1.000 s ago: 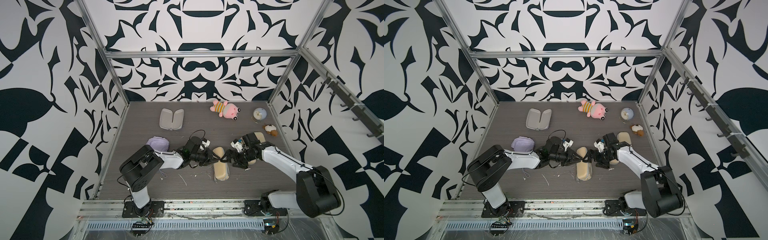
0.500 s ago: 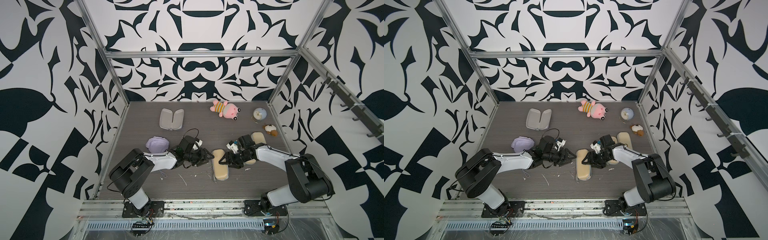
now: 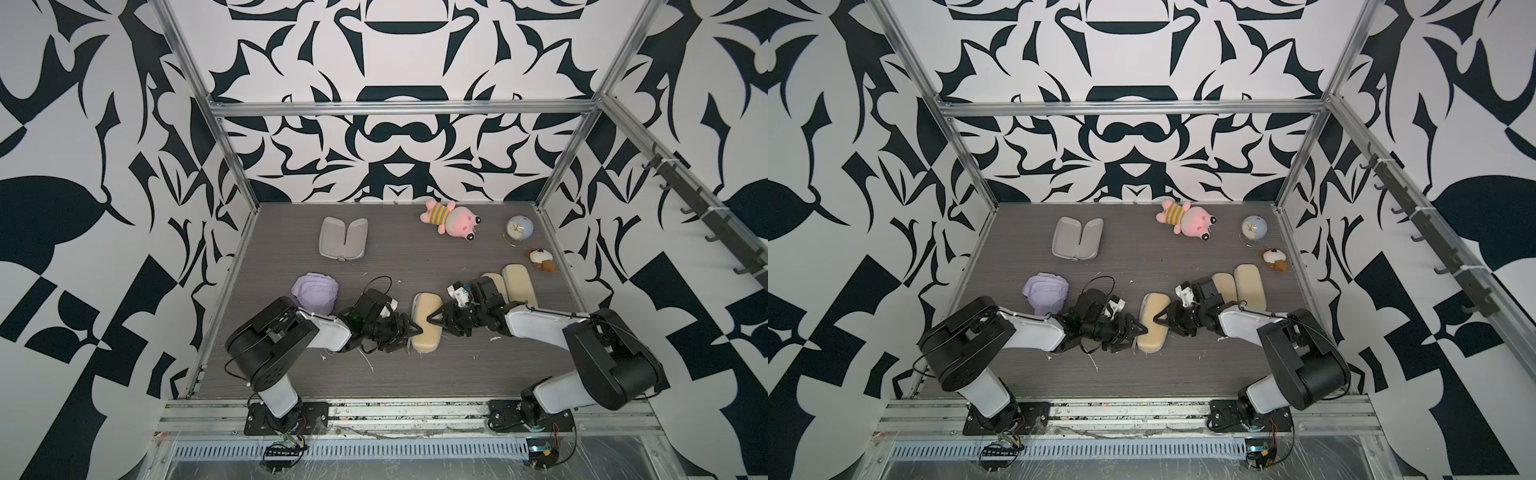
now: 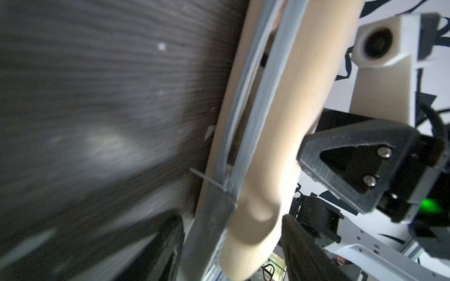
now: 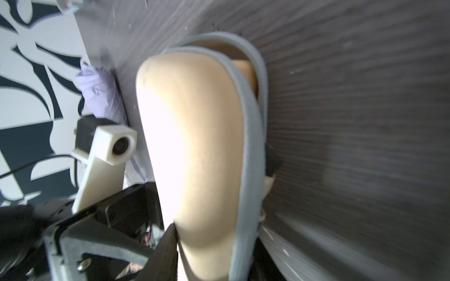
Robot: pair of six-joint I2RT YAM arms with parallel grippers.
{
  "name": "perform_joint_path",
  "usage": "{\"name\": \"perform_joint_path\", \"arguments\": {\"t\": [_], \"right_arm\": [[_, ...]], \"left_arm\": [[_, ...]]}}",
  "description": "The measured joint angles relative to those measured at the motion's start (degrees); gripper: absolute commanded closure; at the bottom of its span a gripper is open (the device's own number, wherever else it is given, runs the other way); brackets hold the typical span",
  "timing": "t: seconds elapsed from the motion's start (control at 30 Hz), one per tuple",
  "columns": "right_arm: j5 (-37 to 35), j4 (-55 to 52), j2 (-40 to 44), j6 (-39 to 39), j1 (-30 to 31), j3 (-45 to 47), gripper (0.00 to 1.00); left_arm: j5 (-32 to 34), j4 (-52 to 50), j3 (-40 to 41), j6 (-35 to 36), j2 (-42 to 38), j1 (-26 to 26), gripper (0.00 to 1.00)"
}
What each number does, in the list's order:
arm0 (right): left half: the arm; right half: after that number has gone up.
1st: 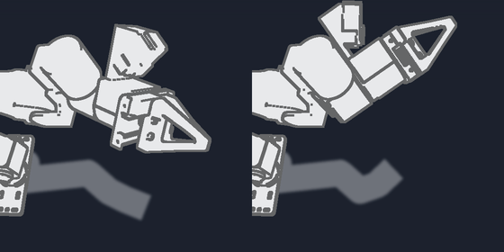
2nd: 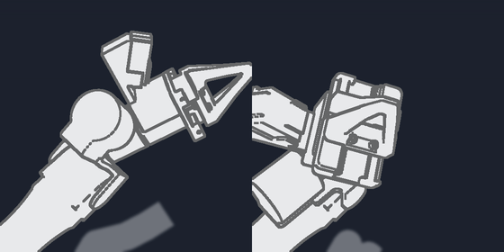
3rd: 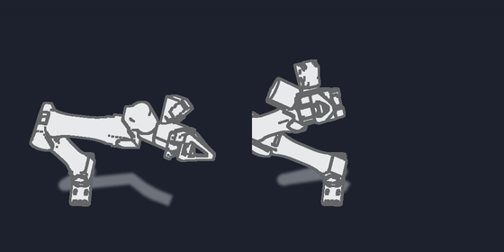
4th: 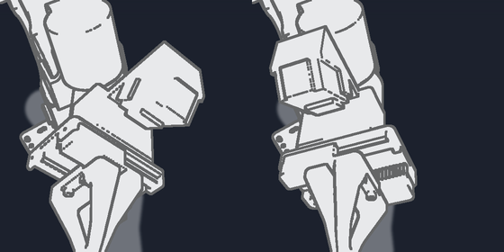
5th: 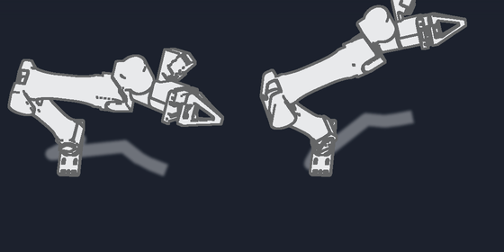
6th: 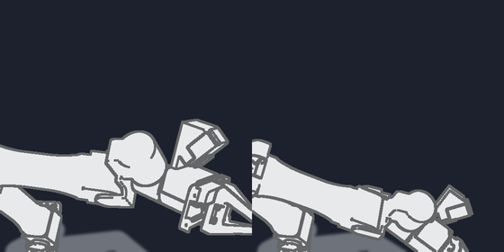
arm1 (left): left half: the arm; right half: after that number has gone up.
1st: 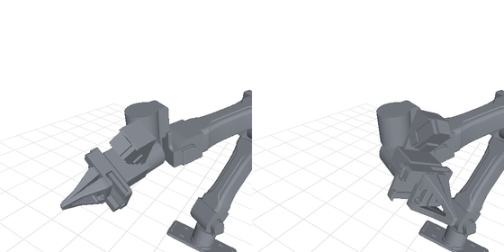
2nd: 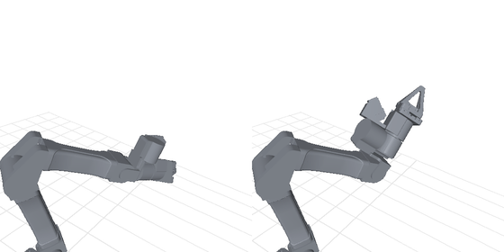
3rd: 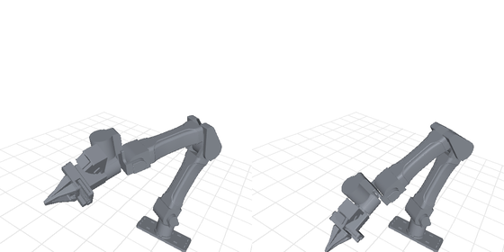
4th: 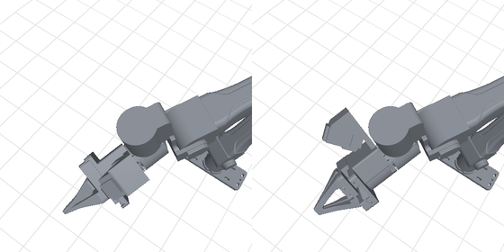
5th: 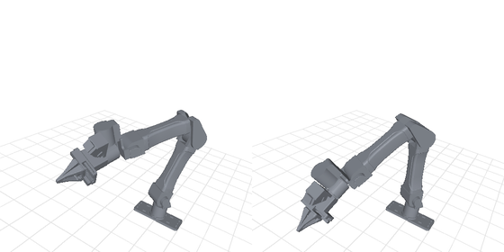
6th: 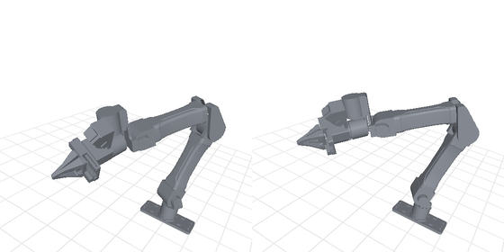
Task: Put umbrellas into zippered umbrella sleeves
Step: Close the umbrella sleeve at the center of the board, then pick up the umbrella sleeve at the center of the board.
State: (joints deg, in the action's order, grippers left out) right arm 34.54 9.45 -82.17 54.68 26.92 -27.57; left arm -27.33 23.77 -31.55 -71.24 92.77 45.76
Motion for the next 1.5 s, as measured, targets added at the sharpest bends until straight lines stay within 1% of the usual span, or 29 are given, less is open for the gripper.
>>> {"name": "perform_joint_path", "arguments": {"t": [0.07,0.13,0.17,0.23,0.27,0.37,0.4,0.43,0.53,0.63,0.7,0.73,0.8,0.87,0.93,1.0,1.07,1.23,1.3,1.37,1.43,1.5], "right_arm": [[-7.1,2.9,2.4,7.3,4.7,1.7,0.78],[-14.2,4.3,4.0,13.9,9.0,2.5,0.78],[-17.6,4.9,4.4,17.2,11.0,2.6,0.76],[-23.0,5.7,4.5,22.5,13.9,2.5,0.70],[-25.0,5.9,4.4,24.5,14.9,2.4,0.65],[-28.1,3.6,3.0,27.1,15.8,-0.3,0.47],[-28.5,2.2,2.4,26.9,15.8,-1.6,0.42],[-28.5,0.6,2.1,26.3,15.6,-2.6,0.39],[-25.0,-5.1,2.1,21.6,13.0,-4.7,0.29],[-20.7,-12.7,4.9,13.6,8.5,-5.2,0.18],[-19.1,-21.5,8.5,5.2,4.0,-6.7,0.10],[-18.6,-25.2,9.7,1.4,1.7,-7.7,0.08],[-16.1,-32.4,10.7,-7.4,-3.6,-11.3,0.06],[-14.4,-37.1,9.1,-14.3,-7.1,-15.4,0.05],[-12.1,-39.9,6.2,-19.3,-8.2,-18.9,0.03],[-9.2,-39.6,4.5,-21.0,-7.9,-19.2,0.01],[-6.7,-38.2,5.4,-19.8,-7.3,-17.0,0.01],[-4.1,-30.7,10.4,-11.2,-3.7,-9.5,0.01],[-4.1,-26.2,10.1,-7.7,-1.7,-6.6,0.01],[-4.5,-22.1,8.1,-4.8,0.1,-4.6,0.02],[-4.2,-18.2,4.8,-2.6,1.3,-4.0,0.08],[-5.0,-12.7,2.4,-1.5,2.1,-4.1,0.18]], "left_arm": [[4.1,-6.6,-0.3,0.7,-3.9,0.0,0.22],[7.5,-11.8,-0.3,0.8,-7.1,0.2,0.20],[9.1,-14.0,-0.3,0.7,-8.5,0.4,0.20],[11.2,-16.1,-0.1,0.3,-10.0,0.6,0.21],[12.1,-16.6,0.1,0.1,-10.3,0.8,0.21],[14.0,-17.0,0.0,-0.3,-9.7,0.8,0.22],[14.4,-16.7,-0.2,-0.3,-9.4,0.8,0.22],[14.6,-16.4,-0.4,-0.2,-9.0,0.8,0.22],[16.0,-15.6,-1.7,0.3,-7.5,0.8,0.22],[16.7,-15.1,-2.6,1.0,-6.3,0.8,0.23],[16.9,-15.0,-3.5,1.8,-5.4,0.8,0.23],[16.9,-15.0,-3.8,2.1,-5.1,0.8,0.23],[16.9,-15.0,-4.2,2.8,-4.6,0.9,0.23],[16.9,-15.1,-4.3,3.4,-4.6,0.9,0.24],[16.9,-15.5,-4.4,4.2,-4.7,0.9,0.23],[16.9,-16.6,-4.9,5.2,-4.8,0.9,0.23],[16.9,-17.9,-5.6,5.9,-4.8,0.9,0.24],[16.8,-19.4,-7.4,7.1,-3.8,1.9,0.25],[16.3,-19.1,-8.5,7.3,-2.3,2.6,0.26],[15.7,-18.4,-9.2,7.4,-1.1,3.3,0.29],[14.8,-17.4,-9.9,7.7,0.2,3.7,0.33],[13.7,-15.5,-10.0,7.7,1.5,3.8,0.38]]}}
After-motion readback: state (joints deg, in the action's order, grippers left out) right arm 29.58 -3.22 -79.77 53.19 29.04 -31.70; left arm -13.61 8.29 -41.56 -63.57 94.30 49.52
